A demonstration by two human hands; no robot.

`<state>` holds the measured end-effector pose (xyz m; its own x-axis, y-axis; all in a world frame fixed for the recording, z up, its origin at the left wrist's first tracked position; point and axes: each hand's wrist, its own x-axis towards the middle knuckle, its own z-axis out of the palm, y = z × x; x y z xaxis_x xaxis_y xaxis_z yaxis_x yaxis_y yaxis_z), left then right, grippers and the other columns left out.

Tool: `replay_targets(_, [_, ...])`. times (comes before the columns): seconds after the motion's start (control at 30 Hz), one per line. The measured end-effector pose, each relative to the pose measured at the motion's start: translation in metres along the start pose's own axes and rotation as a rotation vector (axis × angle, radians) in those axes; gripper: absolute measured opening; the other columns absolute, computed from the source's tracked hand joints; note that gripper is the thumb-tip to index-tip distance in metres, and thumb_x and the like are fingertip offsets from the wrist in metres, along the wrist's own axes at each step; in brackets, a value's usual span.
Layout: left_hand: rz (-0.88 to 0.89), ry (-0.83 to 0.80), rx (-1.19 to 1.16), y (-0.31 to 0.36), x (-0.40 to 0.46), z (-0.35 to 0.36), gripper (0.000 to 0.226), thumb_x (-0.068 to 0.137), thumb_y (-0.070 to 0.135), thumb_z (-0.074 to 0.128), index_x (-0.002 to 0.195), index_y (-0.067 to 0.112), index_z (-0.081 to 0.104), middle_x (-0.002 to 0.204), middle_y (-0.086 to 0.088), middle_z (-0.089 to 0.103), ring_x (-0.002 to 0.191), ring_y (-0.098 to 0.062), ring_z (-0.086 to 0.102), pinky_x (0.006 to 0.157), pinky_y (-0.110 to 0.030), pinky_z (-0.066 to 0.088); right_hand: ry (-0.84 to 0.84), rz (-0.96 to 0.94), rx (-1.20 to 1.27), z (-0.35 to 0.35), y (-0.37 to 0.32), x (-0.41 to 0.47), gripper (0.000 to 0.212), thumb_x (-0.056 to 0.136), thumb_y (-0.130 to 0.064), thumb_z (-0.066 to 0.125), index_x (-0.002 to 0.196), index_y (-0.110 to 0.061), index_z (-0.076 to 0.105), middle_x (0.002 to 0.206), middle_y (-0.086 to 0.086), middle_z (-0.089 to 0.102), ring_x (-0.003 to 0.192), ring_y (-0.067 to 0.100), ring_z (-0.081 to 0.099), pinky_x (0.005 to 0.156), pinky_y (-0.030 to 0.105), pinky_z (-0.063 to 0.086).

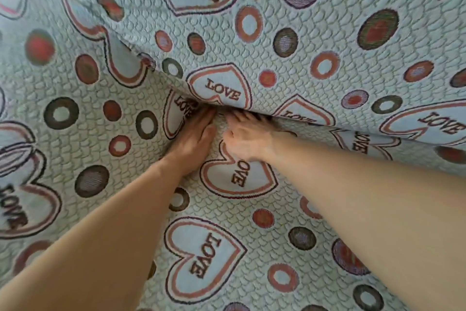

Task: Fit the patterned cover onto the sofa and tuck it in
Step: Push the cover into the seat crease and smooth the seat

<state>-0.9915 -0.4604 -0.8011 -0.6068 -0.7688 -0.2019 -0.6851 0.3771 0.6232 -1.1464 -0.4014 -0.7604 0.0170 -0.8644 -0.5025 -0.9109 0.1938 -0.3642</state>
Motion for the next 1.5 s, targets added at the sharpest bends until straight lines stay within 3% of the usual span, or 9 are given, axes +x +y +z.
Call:
replay_targets(0.13, [0.042, -0.001, 0.005, -0.006, 0.003, 0.004, 0.059, 0.094, 0.037, 0.024, 0.149, 0.018, 0.028, 0.156, 0.003, 0.023, 0.137, 0.001, 0.014, 0.105, -0.001, -0.002, 0.018, 0.019, -0.014, 0.006, 0.002, 0.008, 0.059, 0.099, -0.038, 0.019, 0.153, -0.020, 0.006, 0.161, -0.004, -0.001, 0.147, 0.014, -0.003, 0.117, 0.038, -0.006])
replay_targets(0.3, [0.111, 0.062, 0.050, 0.000, -0.008, 0.002, 0.059, 0.096, 0.036, 0.023, 0.148, 0.009, 0.031, 0.155, -0.009, 0.027, 0.144, -0.019, 0.021, 0.118, -0.026, 0.009, 0.111, 0.032, -0.063, 0.008, -0.004, -0.004, 0.057, 0.099, -0.039, 0.015, 0.153, -0.023, 0.009, 0.161, -0.006, 0.005, 0.147, 0.016, 0.004, 0.118, 0.041, 0.004])
replay_targets(0.4, [0.104, 0.149, 0.061, 0.009, -0.046, 0.007, 0.056, 0.099, 0.032, 0.027, 0.149, 0.007, 0.027, 0.158, -0.009, 0.021, 0.146, -0.018, 0.015, 0.118, -0.023, 0.003, 0.135, 0.013, -0.175, 0.013, -0.013, -0.022, 0.056, 0.099, -0.041, 0.014, 0.153, -0.027, 0.002, 0.161, -0.008, -0.001, 0.147, 0.018, -0.001, 0.116, 0.052, 0.003])
replay_targets(0.5, [0.154, 0.184, 0.031, 0.013, -0.103, 0.013, 0.056, 0.101, 0.034, 0.028, 0.150, 0.006, 0.026, 0.158, -0.007, 0.020, 0.147, -0.014, 0.013, 0.120, -0.032, 0.010, 0.051, -0.048, -0.213, 0.021, -0.032, -0.048, 0.057, 0.100, -0.039, 0.018, 0.151, -0.033, -0.006, 0.158, -0.013, -0.015, 0.145, 0.022, -0.019, 0.109, 0.068, -0.005])
replay_targets(0.63, [0.104, 0.170, 0.004, 0.017, -0.169, 0.018, 0.058, 0.101, 0.037, 0.027, 0.151, 0.008, 0.021, 0.160, -0.004, 0.012, 0.148, -0.011, 0.007, 0.120, -0.037, 0.012, -0.036, -0.188, -0.312, 0.033, -0.058, -0.076, 0.057, 0.099, -0.037, 0.022, 0.151, -0.036, -0.001, 0.157, -0.014, -0.019, 0.141, 0.025, -0.029, 0.101, 0.075, -0.010])
replay_targets(0.87, [-0.015, 0.187, 0.024, 0.015, -0.250, 0.029, 0.059, 0.101, 0.040, 0.032, 0.153, 0.016, 0.017, 0.161, 0.001, 0.010, 0.147, -0.009, 0.005, 0.120, -0.037, 0.012, -0.094, -0.312, -0.393, 0.067, -0.103, -0.098, 0.060, 0.096, -0.040, 0.025, 0.152, -0.033, 0.003, 0.160, -0.011, -0.010, 0.144, 0.023, -0.023, 0.098, 0.076, -0.014])
replay_targets(1.03, [-0.021, 0.201, 0.020, 0.006, -0.246, 0.031, 0.067, 0.099, 0.053, 0.023, 0.151, 0.011, 0.024, 0.159, -0.002, 0.016, 0.147, -0.009, 0.008, 0.120, -0.035, 0.011, -0.121, -0.277, -0.431, 0.071, -0.105, -0.090, 0.061, 0.096, -0.042, 0.021, 0.152, -0.034, -0.003, 0.159, -0.012, -0.014, 0.143, 0.021, -0.026, 0.098, 0.075, -0.017])
replay_targets(1.27, [-0.071, 0.156, -0.035, -0.014, -0.233, 0.036, 0.065, 0.098, 0.050, 0.022, 0.153, 0.017, 0.013, 0.160, 0.007, 0.006, 0.146, -0.002, 0.000, 0.120, -0.028, 0.002, -0.126, -0.265, -0.511, 0.077, -0.111, -0.071, 0.062, 0.095, -0.045, 0.018, 0.151, -0.035, -0.005, 0.158, -0.013, -0.016, 0.143, 0.016, -0.024, 0.092, 0.079, -0.015])
replay_targets(1.5, [-0.175, 0.325, 0.130, 0.023, -0.290, 0.049, 0.064, 0.099, 0.050, 0.029, 0.153, 0.018, 0.018, 0.160, 0.003, 0.011, 0.146, -0.004, 0.003, 0.119, -0.023, 0.000, -0.022, -0.354, -0.532, 0.086, -0.098, -0.119, 0.058, 0.098, -0.049, 0.008, 0.151, -0.030, -0.007, 0.159, -0.006, -0.019, 0.143, 0.020, -0.024, 0.103, 0.072, -0.012])
